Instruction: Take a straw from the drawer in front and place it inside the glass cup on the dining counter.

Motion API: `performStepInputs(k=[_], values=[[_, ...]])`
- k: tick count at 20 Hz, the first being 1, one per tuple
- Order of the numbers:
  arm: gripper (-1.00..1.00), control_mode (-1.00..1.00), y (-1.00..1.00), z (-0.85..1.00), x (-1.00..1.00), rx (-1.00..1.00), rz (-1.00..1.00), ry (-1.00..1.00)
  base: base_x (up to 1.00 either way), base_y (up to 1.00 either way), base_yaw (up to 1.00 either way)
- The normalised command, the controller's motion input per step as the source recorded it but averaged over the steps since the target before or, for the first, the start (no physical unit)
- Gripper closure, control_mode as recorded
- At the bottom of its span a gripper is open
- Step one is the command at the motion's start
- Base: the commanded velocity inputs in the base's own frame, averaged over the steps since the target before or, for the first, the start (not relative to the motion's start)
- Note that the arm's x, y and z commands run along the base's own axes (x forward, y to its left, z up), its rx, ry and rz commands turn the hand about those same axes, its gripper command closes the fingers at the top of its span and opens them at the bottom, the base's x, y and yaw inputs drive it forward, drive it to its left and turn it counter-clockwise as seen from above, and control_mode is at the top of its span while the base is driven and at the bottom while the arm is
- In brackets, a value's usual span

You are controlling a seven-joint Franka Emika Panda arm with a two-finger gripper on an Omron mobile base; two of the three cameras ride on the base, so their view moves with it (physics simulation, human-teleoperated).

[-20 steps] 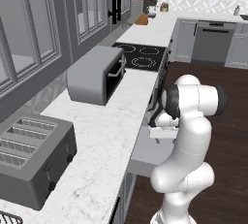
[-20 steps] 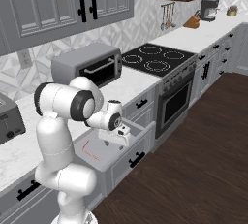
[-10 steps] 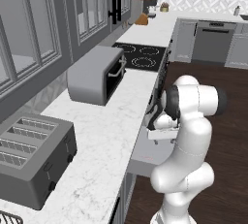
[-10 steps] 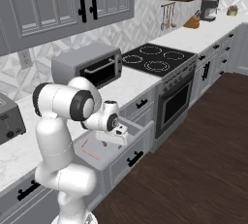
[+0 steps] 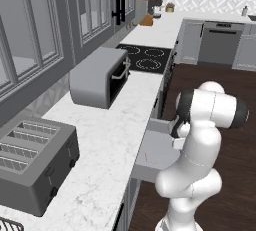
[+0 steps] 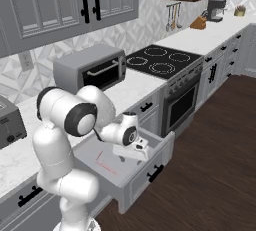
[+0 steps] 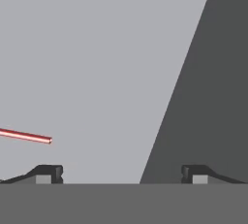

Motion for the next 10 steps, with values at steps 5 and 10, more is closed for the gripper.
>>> performStepInputs(k=[5,10], values=[[-1.00,-1.00,-1.00,0.00,-0.80,0.00,0.00,-0.03,0.00,0.00,0.00],[-1.00,-1.00,-0.27,0.45,-0.34,0.03,0.00,-0.07,0.00,0.00,0.00]])
